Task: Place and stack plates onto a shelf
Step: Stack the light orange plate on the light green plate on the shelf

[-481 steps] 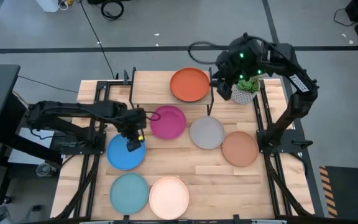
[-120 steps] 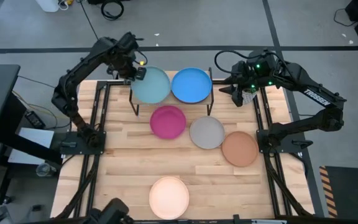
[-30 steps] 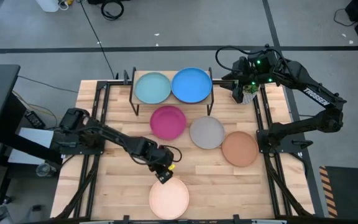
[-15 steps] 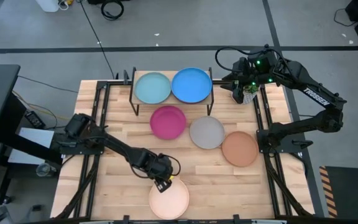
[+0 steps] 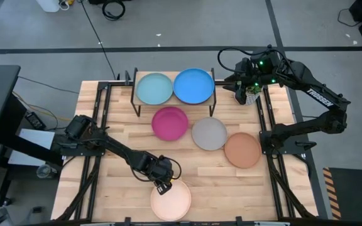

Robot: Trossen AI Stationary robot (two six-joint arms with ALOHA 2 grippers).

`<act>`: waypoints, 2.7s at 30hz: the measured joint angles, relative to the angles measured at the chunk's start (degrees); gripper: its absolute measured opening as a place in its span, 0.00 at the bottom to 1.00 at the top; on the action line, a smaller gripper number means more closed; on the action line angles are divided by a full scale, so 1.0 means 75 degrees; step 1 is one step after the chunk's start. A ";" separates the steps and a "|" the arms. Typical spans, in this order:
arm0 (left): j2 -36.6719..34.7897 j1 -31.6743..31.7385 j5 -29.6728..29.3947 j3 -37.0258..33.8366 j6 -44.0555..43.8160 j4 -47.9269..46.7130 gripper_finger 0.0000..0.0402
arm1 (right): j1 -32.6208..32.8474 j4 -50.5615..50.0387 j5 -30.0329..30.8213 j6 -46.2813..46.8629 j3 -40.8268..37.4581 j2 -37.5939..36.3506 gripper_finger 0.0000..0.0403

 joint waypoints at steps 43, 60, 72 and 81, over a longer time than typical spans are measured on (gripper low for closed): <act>-0.2350 0.2422 0.0405 -0.0003 0.1327 -0.2318 0.04 | -0.0169 0.0149 -0.0146 -0.0195 -0.0003 0.0006 0.42; -0.4411 0.9358 0.1018 0.0849 0.2179 -0.3071 0.04 | -0.0169 0.0437 0.0276 0.0238 -0.0003 0.0006 0.42; -0.1888 1.0142 0.0301 0.3897 0.4788 -0.6047 0.04 | -0.0184 0.0574 0.0441 0.0553 -0.0003 0.0006 0.42; -0.1157 1.0136 0.0145 0.4220 0.5397 -0.6299 0.04 | -0.0198 0.0574 0.0481 0.0659 -0.0003 0.0006 0.42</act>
